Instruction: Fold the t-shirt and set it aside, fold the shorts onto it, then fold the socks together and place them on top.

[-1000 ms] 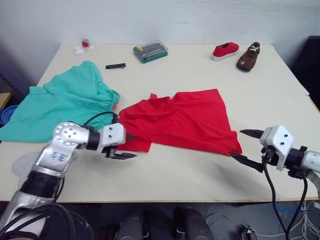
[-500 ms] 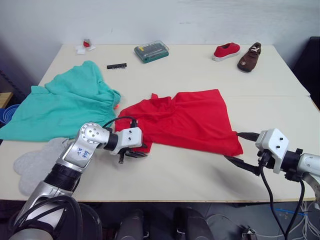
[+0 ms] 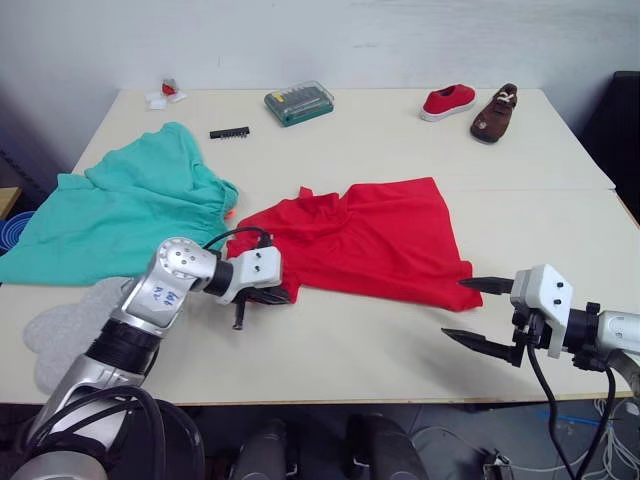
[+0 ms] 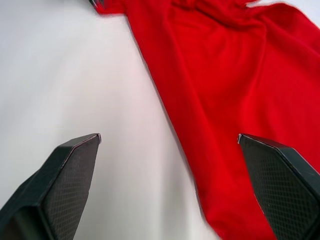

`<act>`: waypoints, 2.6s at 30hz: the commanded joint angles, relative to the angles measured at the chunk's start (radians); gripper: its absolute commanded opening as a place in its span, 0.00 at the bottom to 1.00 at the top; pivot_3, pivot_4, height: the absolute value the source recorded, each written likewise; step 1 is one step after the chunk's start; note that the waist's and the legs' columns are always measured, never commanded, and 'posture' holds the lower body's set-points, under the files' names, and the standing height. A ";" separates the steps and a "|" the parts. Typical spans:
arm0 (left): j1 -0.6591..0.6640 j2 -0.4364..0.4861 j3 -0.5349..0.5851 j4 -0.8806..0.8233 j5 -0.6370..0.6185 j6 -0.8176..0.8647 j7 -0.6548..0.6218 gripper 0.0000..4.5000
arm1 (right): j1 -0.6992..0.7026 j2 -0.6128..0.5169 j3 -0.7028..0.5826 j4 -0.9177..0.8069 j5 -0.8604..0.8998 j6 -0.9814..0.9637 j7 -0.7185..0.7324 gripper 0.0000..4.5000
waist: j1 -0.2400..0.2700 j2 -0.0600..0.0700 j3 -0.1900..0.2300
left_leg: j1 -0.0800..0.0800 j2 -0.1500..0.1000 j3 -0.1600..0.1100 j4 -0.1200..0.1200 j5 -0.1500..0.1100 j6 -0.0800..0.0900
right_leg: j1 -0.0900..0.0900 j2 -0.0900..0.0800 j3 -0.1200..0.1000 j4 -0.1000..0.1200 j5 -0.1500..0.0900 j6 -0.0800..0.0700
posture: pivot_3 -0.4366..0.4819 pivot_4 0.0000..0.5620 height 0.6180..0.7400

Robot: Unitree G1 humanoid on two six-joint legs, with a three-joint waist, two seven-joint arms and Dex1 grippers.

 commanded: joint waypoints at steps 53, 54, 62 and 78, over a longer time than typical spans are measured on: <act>0.112 0.175 0.057 -0.144 -0.231 0.194 -0.131 0.00 | -0.082 -0.109 0.101 0.149 -0.092 -0.157 0.112 0.01 | 0.002 -0.002 0.000 | 0.002 0.000 -0.002 0.001 -0.001 -0.002 | 0.000 -0.002 0.001 0.005 -0.003 -0.002 | 0.48 0.27 1.00; 0.057 0.141 0.034 -0.079 -0.188 0.150 -0.111 0.00 | -0.141 -0.091 0.124 0.188 -0.117 -0.152 0.084 0.01 | 0.002 -0.002 0.000 | 0.002 0.000 -0.002 0.002 -0.001 -0.002 | 0.001 -0.002 0.001 0.005 -0.003 -0.002 | 0.48 0.27 1.00; -0.633 -0.213 0.246 0.674 0.060 -0.624 0.733 0.00 | -0.680 0.005 0.143 0.548 -0.511 -0.437 -0.515 0.01 | 0.002 -0.007 0.005 | -0.015 0.000 -0.004 0.016 0.000 0.001 | -0.010 -0.002 -0.003 0.010 -0.001 0.001 | 0.48 0.27 1.00; -0.239 -0.053 0.217 0.297 0.021 -0.800 0.566 0.00 | -0.307 -0.089 0.062 0.353 -0.571 -0.813 -0.632 0.01 | -0.005 -0.008 0.006 | -0.014 -0.004 0.011 0.007 0.005 0.008 | -0.015 0.001 0.000 0.006 0.007 0.009 | 0.48 0.27 1.00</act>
